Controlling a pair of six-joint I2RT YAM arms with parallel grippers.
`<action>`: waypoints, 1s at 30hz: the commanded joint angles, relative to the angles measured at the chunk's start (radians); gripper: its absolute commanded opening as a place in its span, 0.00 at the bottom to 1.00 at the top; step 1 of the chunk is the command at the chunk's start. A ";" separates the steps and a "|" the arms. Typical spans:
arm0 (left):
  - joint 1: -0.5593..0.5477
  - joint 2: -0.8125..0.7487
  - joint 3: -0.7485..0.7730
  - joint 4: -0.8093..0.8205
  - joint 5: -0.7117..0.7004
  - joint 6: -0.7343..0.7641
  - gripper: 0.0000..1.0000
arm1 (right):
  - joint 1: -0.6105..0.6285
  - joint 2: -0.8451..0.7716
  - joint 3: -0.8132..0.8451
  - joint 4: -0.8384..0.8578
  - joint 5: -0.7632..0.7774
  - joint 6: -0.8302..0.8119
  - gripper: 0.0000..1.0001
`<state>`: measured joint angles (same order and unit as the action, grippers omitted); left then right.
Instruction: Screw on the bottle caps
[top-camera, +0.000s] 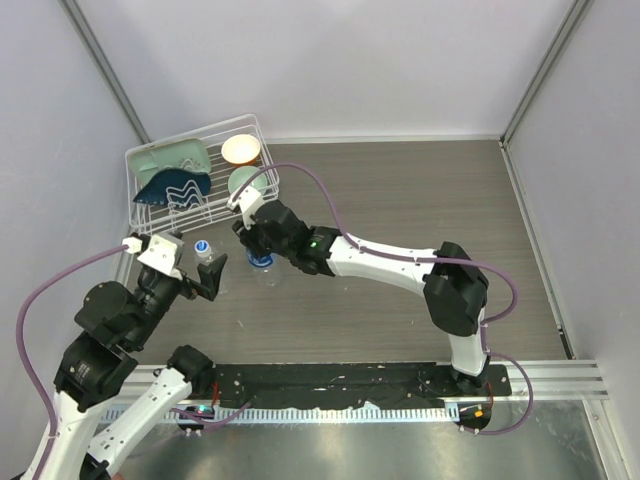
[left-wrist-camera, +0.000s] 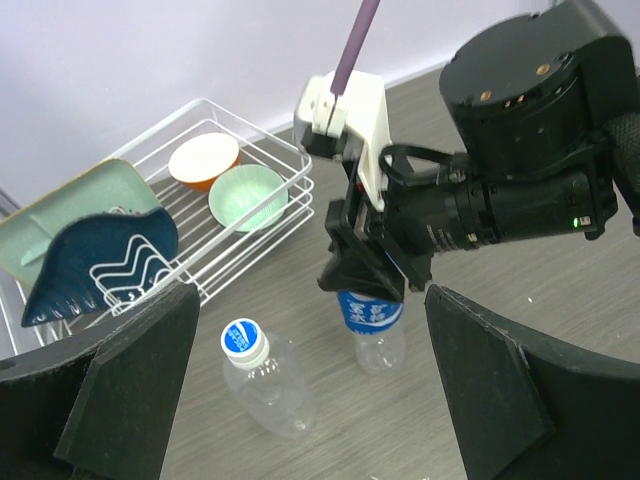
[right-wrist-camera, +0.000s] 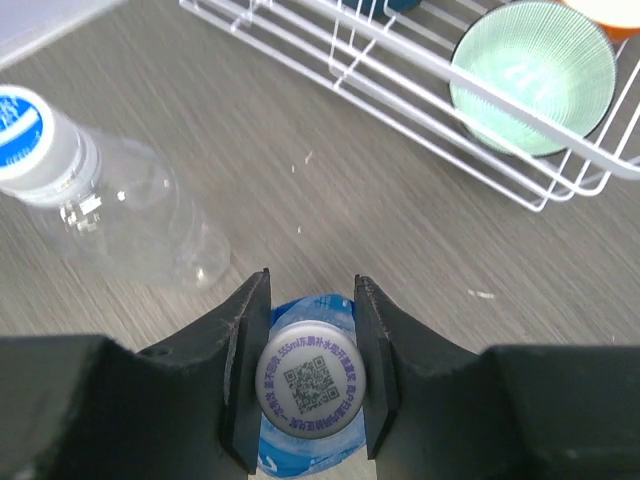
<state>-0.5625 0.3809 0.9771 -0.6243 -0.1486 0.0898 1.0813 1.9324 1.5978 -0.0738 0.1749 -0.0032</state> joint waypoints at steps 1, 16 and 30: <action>0.004 -0.016 -0.008 -0.034 0.015 -0.035 1.00 | 0.000 -0.066 -0.044 0.111 0.028 -0.006 0.02; 0.004 0.004 0.009 -0.009 0.015 -0.053 1.00 | 0.012 -0.065 -0.047 0.080 0.061 -0.018 0.52; 0.004 0.001 0.009 -0.017 0.026 -0.048 1.00 | 0.016 -0.073 0.056 0.005 0.040 -0.037 0.66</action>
<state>-0.5625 0.3756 0.9730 -0.6559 -0.1444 0.0521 1.0912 1.9240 1.5837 -0.0666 0.2153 -0.0238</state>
